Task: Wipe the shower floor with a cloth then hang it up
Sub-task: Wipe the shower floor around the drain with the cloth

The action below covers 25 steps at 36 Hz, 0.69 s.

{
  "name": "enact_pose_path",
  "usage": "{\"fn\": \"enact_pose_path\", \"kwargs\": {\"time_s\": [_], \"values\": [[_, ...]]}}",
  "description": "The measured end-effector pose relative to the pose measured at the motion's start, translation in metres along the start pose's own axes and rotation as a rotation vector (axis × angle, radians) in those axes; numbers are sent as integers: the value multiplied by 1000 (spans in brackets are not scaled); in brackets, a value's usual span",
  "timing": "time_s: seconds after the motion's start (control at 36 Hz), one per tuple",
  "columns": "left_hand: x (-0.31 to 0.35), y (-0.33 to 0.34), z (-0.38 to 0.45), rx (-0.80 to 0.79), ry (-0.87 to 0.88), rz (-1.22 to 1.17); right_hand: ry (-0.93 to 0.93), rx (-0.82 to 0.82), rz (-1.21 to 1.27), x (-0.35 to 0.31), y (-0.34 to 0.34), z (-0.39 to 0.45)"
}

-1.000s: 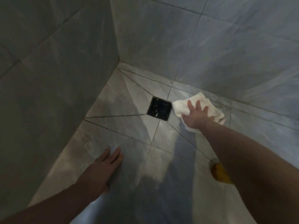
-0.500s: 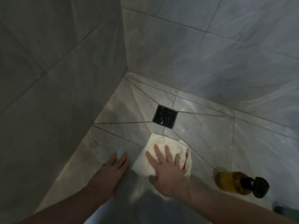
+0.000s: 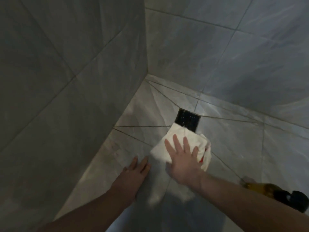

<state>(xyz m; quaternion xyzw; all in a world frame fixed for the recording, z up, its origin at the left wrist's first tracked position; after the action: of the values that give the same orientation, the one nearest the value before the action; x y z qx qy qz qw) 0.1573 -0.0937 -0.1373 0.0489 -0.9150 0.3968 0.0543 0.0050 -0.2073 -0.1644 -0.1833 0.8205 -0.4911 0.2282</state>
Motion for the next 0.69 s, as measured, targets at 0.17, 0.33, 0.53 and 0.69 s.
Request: {"fn": "enact_pose_path", "kwargs": {"time_s": [0.17, 0.33, 0.53, 0.69], "values": [[-2, 1, 1, -36, -3, -38, -120, -75, -52, -22, 32, -27], [0, 2, 0, 5, 12, 2, -93, -56, -19, -25, -7, 21], [-3, 2, 0, -5, 31, 19, 46, -106, 71, -44, -23, 60], [-3, 3, 0, 31, 15, 0, -42, -99, -8, -27, -14, 13]]}}
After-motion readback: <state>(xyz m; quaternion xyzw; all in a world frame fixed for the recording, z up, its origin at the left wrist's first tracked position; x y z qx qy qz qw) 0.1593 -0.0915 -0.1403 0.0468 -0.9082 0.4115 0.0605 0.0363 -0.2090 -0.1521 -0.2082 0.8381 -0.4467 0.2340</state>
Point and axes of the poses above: each hand's wrist, its own z-axis towards the middle knuckle, its own y-axis out of the palm, x = y × z, the point moved 3 cm from there along z, towards the middle knuckle
